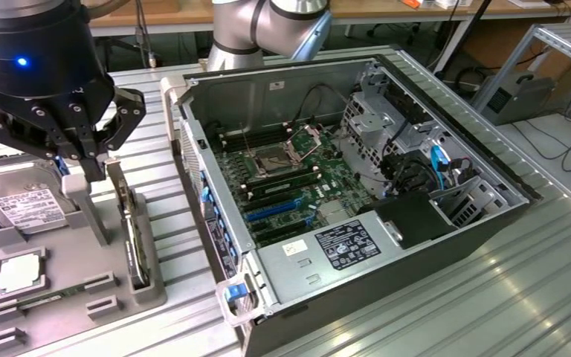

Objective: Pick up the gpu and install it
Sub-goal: 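Reach for the gpu, then pick up the gpu and move the gpu toward the slot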

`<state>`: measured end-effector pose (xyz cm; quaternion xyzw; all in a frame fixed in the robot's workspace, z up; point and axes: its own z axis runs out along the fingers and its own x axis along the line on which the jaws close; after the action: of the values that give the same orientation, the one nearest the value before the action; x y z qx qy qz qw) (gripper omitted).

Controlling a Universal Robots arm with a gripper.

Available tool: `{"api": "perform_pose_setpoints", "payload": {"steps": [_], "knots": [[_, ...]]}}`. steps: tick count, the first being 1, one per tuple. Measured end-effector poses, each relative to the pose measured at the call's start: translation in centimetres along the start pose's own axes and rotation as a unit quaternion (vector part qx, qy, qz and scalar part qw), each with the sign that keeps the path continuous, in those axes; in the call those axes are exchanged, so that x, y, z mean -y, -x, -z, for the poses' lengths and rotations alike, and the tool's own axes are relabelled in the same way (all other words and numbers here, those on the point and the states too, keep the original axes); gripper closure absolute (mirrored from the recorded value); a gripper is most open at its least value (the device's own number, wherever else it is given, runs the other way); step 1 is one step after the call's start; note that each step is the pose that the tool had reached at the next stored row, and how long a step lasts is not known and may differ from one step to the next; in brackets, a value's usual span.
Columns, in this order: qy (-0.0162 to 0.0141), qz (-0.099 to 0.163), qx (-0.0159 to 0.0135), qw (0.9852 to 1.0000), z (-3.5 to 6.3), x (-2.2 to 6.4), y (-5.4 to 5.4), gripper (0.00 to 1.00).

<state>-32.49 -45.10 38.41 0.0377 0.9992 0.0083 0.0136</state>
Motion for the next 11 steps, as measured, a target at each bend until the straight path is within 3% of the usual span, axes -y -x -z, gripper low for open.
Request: {"api": "perform_pose_setpoints", "payload": {"steps": [2, 11], "knots": [[-0.0018, 0.0, 0.0002, 1.0, -0.03, 0.0, -0.07, 0.89], [-0.0019, 0.0, 0.0003, 1.0, -0.12, 0.02, -0.11, 0.89]]}}
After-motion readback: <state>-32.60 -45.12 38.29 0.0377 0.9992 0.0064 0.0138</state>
